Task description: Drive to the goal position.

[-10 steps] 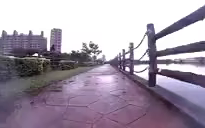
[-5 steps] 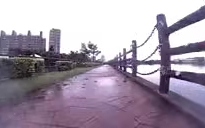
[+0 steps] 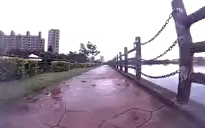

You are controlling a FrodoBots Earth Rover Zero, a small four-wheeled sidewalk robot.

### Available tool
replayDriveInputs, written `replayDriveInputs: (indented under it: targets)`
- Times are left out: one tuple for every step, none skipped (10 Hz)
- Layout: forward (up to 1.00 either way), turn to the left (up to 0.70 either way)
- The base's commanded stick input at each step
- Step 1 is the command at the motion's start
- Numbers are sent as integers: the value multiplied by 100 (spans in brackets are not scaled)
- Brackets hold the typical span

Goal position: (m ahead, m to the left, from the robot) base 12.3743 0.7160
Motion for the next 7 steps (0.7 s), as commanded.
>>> replayDriveInputs:
  targets:
    - [100,-1]
    - [100,-1]
    - [84,-1]
    - [48,0]
    - [13,0]
    - [0,0]
    - [0,0]
